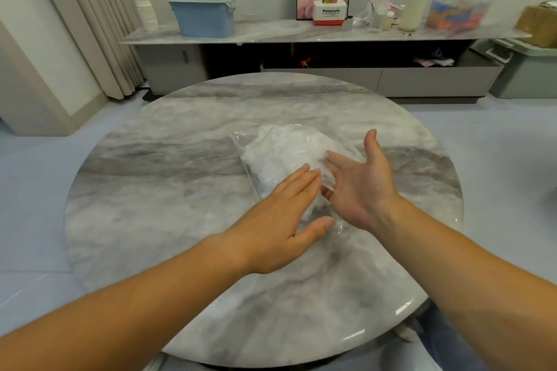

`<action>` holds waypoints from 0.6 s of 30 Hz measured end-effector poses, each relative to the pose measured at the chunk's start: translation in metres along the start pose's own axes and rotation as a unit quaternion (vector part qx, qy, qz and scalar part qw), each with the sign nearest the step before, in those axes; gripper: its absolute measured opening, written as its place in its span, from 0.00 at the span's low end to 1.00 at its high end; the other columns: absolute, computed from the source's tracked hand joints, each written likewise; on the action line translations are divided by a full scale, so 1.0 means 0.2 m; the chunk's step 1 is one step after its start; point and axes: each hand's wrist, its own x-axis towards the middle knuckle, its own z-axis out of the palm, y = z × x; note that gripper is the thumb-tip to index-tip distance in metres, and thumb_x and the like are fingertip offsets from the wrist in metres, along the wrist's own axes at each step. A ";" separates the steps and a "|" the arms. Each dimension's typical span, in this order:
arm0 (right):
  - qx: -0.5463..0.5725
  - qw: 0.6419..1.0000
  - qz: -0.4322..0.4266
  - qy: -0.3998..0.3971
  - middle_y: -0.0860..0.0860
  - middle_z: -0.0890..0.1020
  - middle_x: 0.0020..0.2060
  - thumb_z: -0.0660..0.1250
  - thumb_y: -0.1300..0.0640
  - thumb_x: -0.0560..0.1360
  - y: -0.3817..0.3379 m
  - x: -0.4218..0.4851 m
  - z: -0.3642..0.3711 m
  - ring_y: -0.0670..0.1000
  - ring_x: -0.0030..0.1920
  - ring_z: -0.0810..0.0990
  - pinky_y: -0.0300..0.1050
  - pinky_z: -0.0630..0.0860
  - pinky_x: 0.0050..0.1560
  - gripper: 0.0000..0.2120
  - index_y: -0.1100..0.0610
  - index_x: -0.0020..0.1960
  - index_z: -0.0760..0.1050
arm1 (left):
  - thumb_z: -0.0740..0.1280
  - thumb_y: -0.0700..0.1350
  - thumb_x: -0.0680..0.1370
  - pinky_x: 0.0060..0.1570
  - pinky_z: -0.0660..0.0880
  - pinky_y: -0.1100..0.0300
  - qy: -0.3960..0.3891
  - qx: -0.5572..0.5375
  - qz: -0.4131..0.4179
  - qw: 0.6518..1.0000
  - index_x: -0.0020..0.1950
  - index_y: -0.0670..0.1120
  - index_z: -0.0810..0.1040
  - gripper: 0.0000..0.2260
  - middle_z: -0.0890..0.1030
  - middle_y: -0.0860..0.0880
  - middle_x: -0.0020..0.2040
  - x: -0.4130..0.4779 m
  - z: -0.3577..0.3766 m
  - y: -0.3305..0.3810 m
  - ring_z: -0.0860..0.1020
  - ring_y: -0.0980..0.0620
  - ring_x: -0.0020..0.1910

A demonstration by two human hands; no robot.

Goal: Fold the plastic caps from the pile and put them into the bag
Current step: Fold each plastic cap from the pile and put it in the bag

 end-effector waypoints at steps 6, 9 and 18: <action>0.027 1.000 -0.011 0.013 0.60 0.72 0.71 0.57 0.25 0.74 0.00 -0.07 -0.01 0.60 0.67 0.78 0.48 0.72 0.66 0.45 0.61 0.73 0.70 | 0.52 0.65 0.81 0.73 0.39 0.70 -0.012 0.044 0.000 0.999 0.83 0.51 0.46 0.35 0.42 0.61 0.81 -0.03 0.02 -0.05 0.34 0.68 0.76; 0.049 0.999 -0.012 -0.002 0.62 0.68 0.75 0.60 0.27 0.75 -0.01 -0.13 -0.06 0.62 0.74 0.69 0.55 0.66 0.75 0.42 0.59 0.75 0.69 | 0.51 0.66 0.81 0.73 0.38 0.69 -0.011 0.062 0.001 0.998 0.83 0.51 0.45 0.36 0.41 0.60 0.81 -0.03 0.02 -0.06 0.34 0.68 0.76; -0.031 0.998 -0.055 -0.026 0.63 0.82 0.61 0.59 0.38 0.80 -0.03 -0.33 -0.26 0.62 0.63 0.81 0.59 0.75 0.66 0.31 0.65 0.66 0.74 | 0.51 0.69 0.79 0.78 0.40 0.61 0.001 0.100 0.028 0.995 0.83 0.51 0.49 0.38 0.43 0.58 0.82 -0.04 0.03 -0.08 0.34 0.64 0.77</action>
